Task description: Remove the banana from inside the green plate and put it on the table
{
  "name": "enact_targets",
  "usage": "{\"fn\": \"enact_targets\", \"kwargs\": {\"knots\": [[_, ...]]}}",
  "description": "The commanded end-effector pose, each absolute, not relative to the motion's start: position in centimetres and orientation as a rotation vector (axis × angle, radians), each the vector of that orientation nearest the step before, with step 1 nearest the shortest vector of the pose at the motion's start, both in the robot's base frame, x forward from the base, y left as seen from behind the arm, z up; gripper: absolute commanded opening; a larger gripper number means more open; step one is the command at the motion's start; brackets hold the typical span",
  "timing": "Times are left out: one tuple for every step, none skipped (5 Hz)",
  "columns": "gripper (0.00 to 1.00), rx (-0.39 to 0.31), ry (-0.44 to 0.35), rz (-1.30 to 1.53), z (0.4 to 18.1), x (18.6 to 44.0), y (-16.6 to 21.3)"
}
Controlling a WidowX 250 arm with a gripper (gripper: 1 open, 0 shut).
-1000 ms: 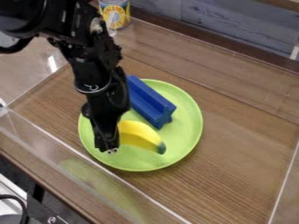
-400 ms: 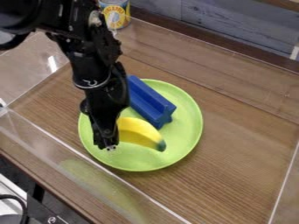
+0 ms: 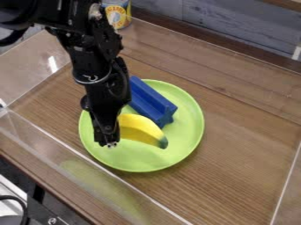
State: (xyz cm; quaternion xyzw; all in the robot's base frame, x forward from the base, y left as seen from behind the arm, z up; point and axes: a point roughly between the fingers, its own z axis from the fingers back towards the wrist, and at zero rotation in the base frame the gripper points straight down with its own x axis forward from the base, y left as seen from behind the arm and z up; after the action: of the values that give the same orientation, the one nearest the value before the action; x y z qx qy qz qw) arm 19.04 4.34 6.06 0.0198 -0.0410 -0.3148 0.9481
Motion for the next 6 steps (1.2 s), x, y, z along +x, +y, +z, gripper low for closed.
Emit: {"fn": "enact_targets", "kwargs": {"knots": [[0.00,0.072,-0.128,-0.650,7.6,20.0,4.5],[0.00,0.076,-0.127,-0.649,8.1,20.0,4.4],[0.00,0.079,-0.126,-0.648,8.7,19.9,4.4],[0.00,0.083,-0.125,-0.643,9.5,19.9,4.3],[0.00,0.081,-0.119,-0.641,10.0,19.9,4.1],[0.00,0.080,-0.112,-0.641,10.6,19.8,3.9]]}}
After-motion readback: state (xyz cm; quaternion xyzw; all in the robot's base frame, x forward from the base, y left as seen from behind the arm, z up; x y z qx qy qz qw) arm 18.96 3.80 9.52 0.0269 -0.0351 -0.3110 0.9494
